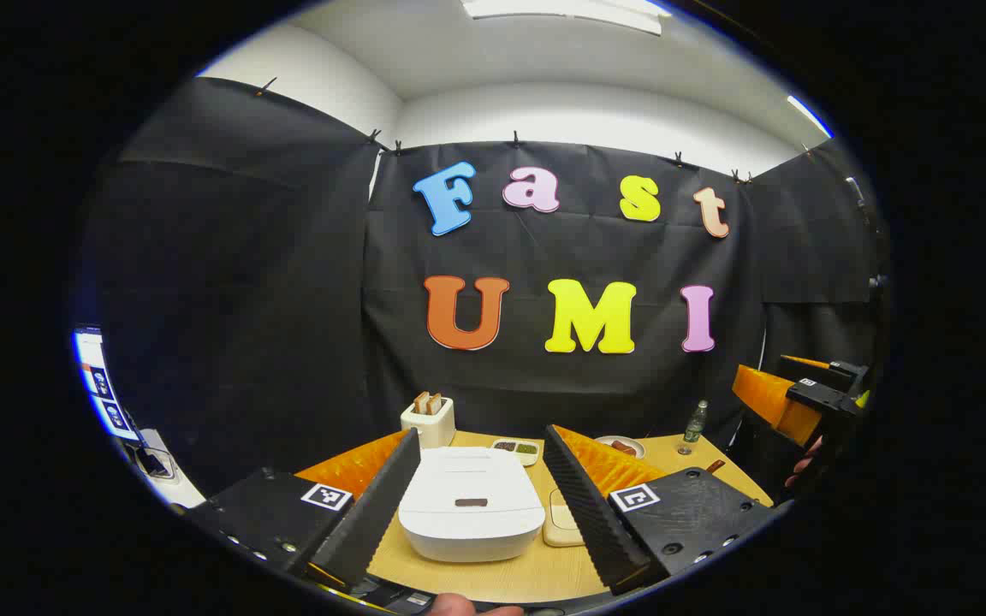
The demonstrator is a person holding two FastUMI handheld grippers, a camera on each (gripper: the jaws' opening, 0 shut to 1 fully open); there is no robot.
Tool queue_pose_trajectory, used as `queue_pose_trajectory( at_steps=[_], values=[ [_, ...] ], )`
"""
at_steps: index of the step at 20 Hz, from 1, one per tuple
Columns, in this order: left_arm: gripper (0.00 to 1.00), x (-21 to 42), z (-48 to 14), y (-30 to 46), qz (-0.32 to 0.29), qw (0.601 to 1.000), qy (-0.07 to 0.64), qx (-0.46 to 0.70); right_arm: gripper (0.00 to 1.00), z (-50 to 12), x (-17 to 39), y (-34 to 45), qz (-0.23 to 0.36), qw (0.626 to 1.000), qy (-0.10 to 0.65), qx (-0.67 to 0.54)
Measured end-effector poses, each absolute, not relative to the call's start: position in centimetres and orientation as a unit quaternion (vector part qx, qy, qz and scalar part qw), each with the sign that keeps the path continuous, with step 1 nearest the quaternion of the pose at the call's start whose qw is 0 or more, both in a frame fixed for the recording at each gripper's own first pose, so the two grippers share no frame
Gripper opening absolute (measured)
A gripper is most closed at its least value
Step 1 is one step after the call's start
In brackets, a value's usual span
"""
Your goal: Close the left gripper, press the button to open the rice cooker; take a wooden spoon from the chopstick holder with the right hand, scoop a spoonful of rice and pour it into the rice cooker, then put the wooden spoon back into the chopstick holder.
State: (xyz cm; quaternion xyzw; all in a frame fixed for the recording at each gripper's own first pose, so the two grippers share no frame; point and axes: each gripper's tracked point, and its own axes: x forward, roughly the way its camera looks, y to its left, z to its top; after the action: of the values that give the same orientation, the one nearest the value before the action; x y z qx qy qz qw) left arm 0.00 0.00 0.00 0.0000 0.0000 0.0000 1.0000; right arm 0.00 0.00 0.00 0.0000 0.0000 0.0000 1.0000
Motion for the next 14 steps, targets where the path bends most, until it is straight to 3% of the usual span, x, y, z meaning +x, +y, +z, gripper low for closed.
queue_pose_trajectory(
  at_steps=[14],
  values=[
    [0.94,0.25,-0.41,0.17,0.005,1.000,0.006,-0.008,1.00,-0.41,0.31,-0.91,-0.010,1.000,0.011,0.007]
  ],
)
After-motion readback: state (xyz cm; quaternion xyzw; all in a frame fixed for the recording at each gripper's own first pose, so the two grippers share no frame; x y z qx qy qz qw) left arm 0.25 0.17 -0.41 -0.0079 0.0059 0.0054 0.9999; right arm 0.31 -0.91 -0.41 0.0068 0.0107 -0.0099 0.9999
